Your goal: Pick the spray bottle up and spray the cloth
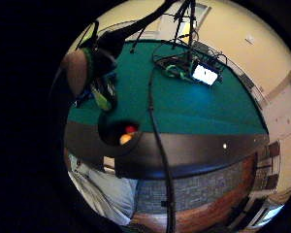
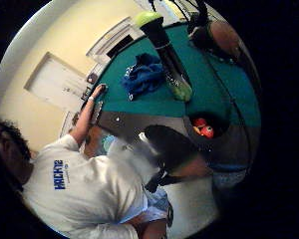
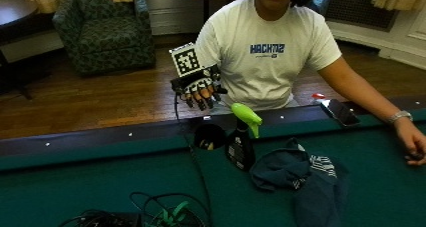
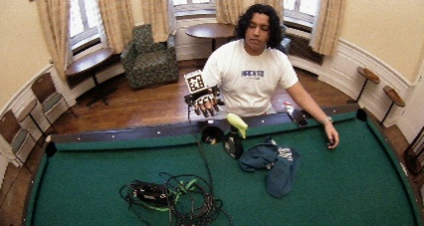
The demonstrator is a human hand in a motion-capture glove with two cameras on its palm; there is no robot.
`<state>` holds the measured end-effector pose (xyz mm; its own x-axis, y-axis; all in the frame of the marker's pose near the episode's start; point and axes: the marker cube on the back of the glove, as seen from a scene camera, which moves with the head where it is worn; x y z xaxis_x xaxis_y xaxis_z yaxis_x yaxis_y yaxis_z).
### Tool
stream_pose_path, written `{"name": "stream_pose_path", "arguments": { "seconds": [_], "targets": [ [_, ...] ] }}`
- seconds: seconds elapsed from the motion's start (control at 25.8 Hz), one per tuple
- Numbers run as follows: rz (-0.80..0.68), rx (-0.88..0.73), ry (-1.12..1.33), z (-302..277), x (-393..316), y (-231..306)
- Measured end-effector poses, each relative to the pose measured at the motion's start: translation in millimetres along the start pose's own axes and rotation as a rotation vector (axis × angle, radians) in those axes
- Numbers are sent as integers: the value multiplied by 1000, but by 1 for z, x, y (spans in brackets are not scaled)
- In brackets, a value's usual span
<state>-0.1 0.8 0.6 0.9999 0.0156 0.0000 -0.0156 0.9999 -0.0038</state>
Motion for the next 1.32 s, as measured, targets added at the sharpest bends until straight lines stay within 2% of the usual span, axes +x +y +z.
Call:
{"name": "stream_pose_path", "arguments": {
  "seconds": [0.31,0.58,0.81,1.32],
  "targets": [
    [63,54,-20,0,-2,-3],
    [-13,64,-13,2,1,-3],
    [26,-2,4,2,-1,-5],
    [165,46,-170,38,-2,-28]
  ]
}}
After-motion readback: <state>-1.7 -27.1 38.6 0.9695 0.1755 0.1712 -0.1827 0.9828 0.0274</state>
